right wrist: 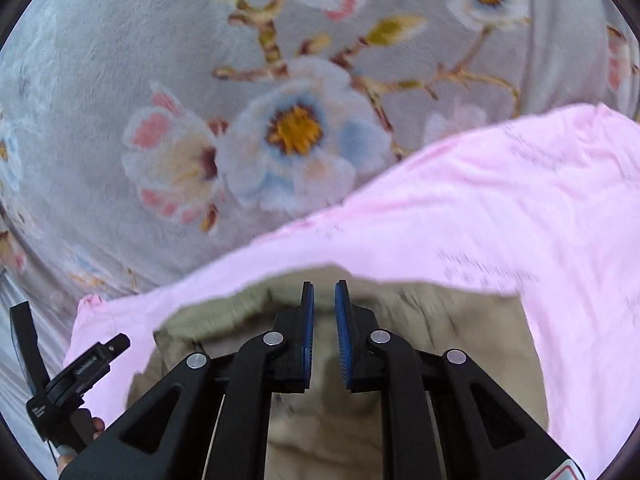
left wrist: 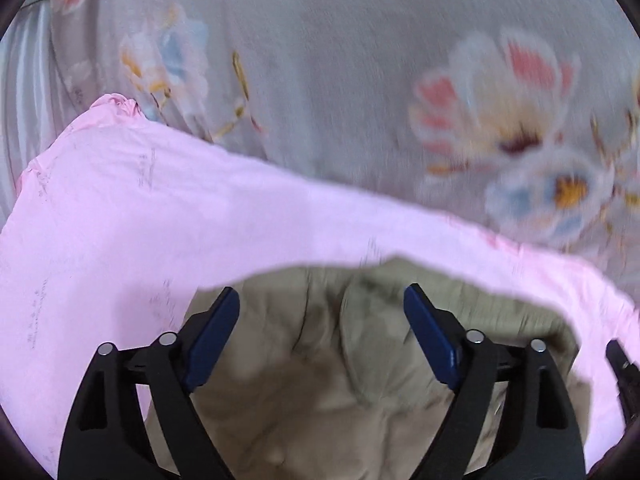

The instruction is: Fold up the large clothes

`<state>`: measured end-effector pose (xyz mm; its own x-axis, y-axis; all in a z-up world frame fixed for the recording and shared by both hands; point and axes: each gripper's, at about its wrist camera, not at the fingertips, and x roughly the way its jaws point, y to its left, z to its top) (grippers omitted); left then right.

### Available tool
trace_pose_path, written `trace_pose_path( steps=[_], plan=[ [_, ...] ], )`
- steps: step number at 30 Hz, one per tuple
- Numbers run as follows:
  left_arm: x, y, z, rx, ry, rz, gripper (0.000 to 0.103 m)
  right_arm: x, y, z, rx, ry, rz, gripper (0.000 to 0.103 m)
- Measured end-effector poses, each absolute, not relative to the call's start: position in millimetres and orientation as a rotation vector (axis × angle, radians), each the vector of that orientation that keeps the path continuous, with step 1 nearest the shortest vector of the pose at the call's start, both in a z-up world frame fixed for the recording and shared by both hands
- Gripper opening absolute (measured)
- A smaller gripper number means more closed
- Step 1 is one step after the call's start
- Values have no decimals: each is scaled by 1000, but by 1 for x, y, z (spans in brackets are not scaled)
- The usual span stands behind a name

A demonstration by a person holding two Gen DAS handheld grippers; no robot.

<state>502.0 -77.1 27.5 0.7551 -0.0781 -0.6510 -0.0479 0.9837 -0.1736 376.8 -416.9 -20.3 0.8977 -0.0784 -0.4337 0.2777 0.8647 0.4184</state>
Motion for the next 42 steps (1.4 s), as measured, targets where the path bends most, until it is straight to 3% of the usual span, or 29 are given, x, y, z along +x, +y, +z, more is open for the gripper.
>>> trace_pose_path(
  steps=[6,9,16,42],
  plan=[
    [550,-86,2,-286,821,30,81,432,-428,-42,452,533,-184,13],
    [555,-98,-29,-218,905,-3,73,438,-425,-62,418,585,-187,13],
    [545,-117,-51,-28,890,11,75,434,-423,-97,363,652,-220,4],
    [534,-133,-70,86,809,73,78,453,-400,-114,180,714,-346,3]
  ],
)
